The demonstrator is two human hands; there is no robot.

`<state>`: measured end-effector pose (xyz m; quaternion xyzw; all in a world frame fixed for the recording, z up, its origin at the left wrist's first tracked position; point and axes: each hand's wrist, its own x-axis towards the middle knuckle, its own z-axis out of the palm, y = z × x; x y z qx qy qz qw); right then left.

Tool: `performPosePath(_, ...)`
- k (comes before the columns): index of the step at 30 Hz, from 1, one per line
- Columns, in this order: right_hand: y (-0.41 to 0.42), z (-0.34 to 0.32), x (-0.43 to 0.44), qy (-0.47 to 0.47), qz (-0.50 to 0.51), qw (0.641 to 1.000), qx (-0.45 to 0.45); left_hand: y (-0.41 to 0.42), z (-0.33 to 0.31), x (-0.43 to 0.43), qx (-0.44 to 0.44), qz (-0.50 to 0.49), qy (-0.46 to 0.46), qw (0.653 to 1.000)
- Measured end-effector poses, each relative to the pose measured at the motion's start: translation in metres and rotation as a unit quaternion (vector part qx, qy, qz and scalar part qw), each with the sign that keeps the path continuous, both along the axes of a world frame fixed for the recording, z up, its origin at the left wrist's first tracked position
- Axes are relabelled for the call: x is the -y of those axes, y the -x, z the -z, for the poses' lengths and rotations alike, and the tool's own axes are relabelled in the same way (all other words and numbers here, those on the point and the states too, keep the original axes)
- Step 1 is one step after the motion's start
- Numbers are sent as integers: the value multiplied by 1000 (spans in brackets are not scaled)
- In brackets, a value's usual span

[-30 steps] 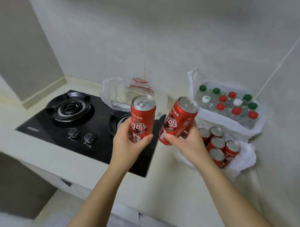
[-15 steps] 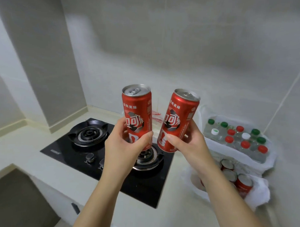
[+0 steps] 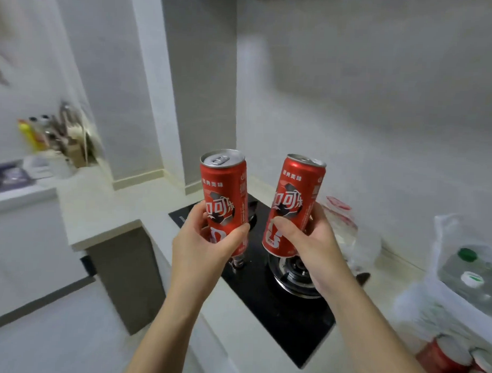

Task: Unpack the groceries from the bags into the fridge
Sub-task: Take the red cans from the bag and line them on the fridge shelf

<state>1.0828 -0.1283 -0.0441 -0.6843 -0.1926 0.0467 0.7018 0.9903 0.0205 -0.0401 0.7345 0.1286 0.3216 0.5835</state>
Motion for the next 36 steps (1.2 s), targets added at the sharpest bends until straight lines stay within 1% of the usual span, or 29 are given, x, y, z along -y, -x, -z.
performPosePath(5,-7,-3,-35,5,-115,993,15,25,3,-17,-28,-135,3,990)
performPosePath(10,11,-5,-72,1,-220,975,28,65,6,-36,-43,-230,16,972)
performPosePath(16,61,-9,-129,12,-313,949,35,136,3,-60,-29,-319,23,947)
performPosePath(20,116,-13,-177,10,-379,924,45,202,-3,-79,-28,-389,30,920)
performPosePath(23,164,-14,-209,5,-441,896,48,257,-8,-89,-19,-454,29,890)
performPosePath(26,212,-12,-237,0,-499,866,34,308,-11,-93,-15,-517,5,856)
performPosePath(30,267,-12,-264,-6,-584,811,22,362,-17,-82,-32,-587,-33,808)
performPosePath(33,303,-17,-278,-20,-653,757,26,389,-17,-67,-40,-654,-43,754)
performPosePath(36,335,-19,-285,-37,-715,697,34,406,-16,-43,-25,-723,-17,691)
